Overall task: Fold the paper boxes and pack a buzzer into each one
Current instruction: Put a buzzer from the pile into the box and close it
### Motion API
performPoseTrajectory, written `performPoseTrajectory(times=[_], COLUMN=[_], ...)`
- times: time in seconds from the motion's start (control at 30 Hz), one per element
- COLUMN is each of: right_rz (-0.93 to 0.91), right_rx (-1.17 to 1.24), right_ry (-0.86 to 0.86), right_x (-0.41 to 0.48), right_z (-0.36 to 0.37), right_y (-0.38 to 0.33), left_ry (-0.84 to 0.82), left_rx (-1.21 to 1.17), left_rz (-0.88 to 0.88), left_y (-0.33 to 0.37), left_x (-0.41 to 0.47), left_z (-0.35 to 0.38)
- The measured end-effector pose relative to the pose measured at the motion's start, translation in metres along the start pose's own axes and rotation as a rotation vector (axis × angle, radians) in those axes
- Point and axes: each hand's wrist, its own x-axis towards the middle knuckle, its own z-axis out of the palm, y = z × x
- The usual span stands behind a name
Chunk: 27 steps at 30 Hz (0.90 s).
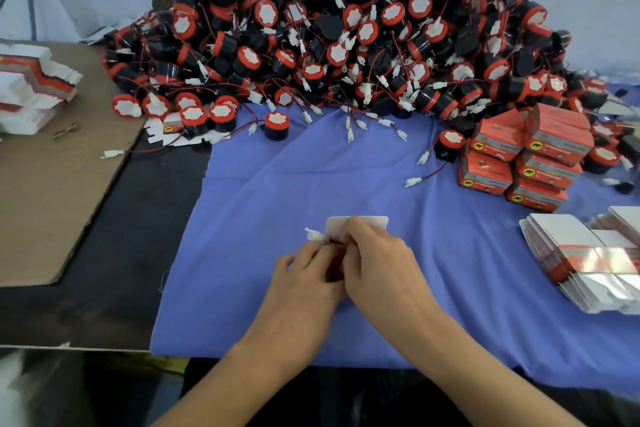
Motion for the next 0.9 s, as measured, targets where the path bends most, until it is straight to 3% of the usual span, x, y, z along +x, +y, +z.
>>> performPoseTrajectory(times=[0.13, 0.33, 0.47, 0.67, 0.77, 0.9], right_rz=[0.016, -0.017, -0.004, -0.015, 0.017, -0.014], right_rx=[-0.105, -0.214, -0.194, -0.264, -0.253, -0.346], right_ry=[0.037, -0.074, -0.045, -0.119, -0.132, -0.075], right_x=[-0.003, -0.005, -0.008, -0.010, -0.008, -0.010], right_z=[-0.002, 0.001, 0.001, 0.003, 0.004, 0.005], right_y=[0.009, 0.012, 0.012, 0.014, 0.017, 0.014], left_ry=[0.009, 0.029, 0.067, 0.423, 0.295, 0.242], left_rx=[-0.108, -0.254, -0.329, -0.604, -0.670, -0.479], left_rz=[-0.078, -0.122, -0.123, -0.511, -0.631, -0.552], left_y=[-0.004, -0.009, -0.012, -0.006, -0.006, -0.001], left_x=[-0.004, -0.005, -0.004, -0.002, 0.007, 0.005], left_z=[0.004, 0.008, 0.008, 0.001, -0.003, -0.009])
